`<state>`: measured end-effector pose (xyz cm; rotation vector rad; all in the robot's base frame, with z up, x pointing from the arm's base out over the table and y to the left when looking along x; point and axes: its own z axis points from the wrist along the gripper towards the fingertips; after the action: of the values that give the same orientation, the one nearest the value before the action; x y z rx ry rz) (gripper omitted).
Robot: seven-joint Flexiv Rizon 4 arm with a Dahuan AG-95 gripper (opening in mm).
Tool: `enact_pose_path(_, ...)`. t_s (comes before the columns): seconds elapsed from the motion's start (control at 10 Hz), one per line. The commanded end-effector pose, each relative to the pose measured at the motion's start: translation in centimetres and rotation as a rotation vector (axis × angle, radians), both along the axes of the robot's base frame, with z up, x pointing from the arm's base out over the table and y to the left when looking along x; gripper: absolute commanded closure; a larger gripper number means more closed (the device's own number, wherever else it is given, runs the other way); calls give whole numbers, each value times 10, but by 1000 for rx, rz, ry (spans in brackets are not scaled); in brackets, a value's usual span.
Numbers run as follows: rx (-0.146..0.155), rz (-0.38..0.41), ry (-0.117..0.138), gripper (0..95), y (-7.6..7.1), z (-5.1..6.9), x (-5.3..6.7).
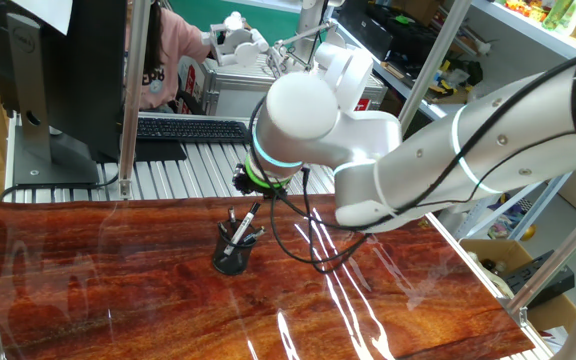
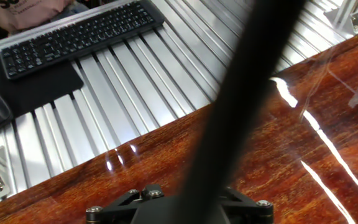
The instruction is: Put the pen into the pen holder
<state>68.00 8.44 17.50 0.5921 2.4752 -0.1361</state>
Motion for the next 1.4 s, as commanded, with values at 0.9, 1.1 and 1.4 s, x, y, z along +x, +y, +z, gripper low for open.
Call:
enact_pose_path(0.9,135,6,351,950,-25,50,-35)
enact_pose_path(1.1,138,17,432,950,-30,59,-43)
enact_pose_path(1.4,131,34,524,950,-26,68,-54)
